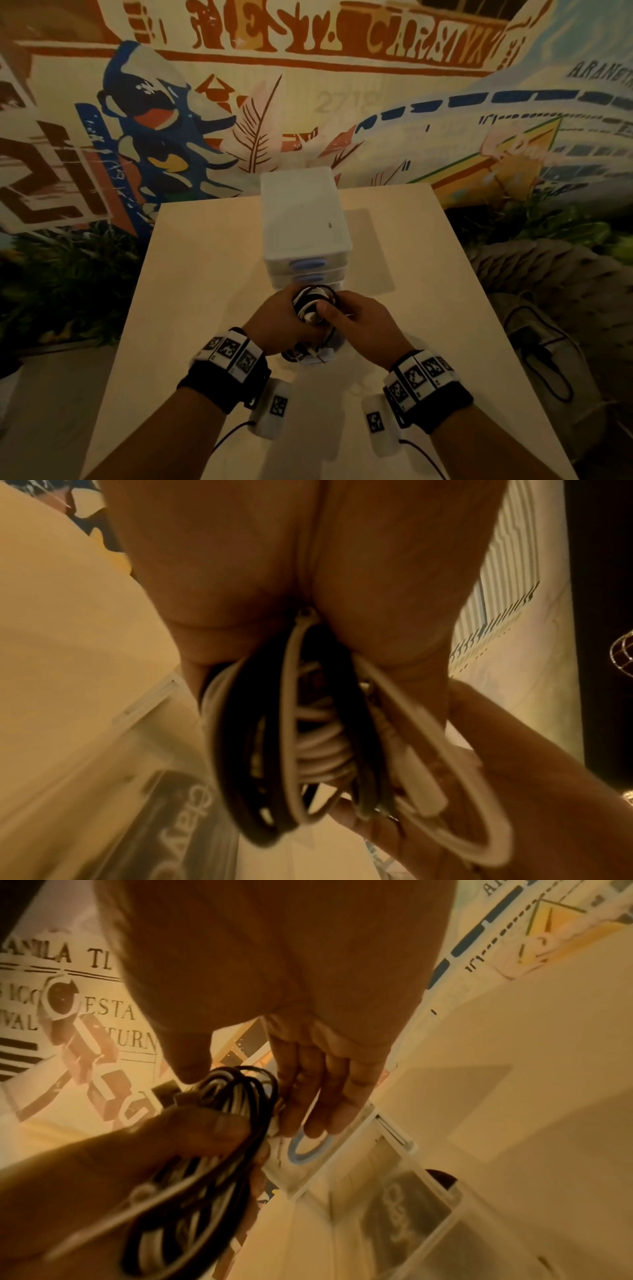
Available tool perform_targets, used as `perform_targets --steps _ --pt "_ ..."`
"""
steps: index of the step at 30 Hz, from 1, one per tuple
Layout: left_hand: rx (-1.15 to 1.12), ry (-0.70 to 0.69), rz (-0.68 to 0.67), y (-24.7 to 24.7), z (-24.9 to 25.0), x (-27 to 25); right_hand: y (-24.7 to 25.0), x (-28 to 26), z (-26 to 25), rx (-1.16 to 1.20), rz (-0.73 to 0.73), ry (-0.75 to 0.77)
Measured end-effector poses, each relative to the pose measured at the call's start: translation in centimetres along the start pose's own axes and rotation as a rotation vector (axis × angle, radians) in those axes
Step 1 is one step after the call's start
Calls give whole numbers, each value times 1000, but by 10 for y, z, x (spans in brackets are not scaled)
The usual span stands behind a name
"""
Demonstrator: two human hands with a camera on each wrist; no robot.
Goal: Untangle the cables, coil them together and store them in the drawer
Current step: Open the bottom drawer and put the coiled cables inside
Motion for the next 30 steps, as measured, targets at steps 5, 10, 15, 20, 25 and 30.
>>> perform_targets --steps 5,10,15,20,25,30 --pt "79 11 -35 -9 -5 9 -5 11 2 169 -55 -34" --pt "143 200 -56 -15 -37 25 -25 11 30 201 -124 -161" --pt "250 436 -205 -33 -71 34 -36 30 47 -183 -124 -238" --pt "391 452 -215 -45 -75 46 -43 37 58 -282 -147 -237" --pt "376 482 -168 -52 -82 53 -50 23 46 -291 -174 -111" --pt "60 612 26 -53 -102 58 -63 5 41 -192 -320 -59"
Point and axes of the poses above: each hand's wrist, its own x-axis towards the middle knuckle, its own y-axis out of the back of the hand, z = x × y, the point moved 10 cm from there along x, towards the middle knuckle, and after that the axes turned 11 degrees about z, right-handed, at the moved point
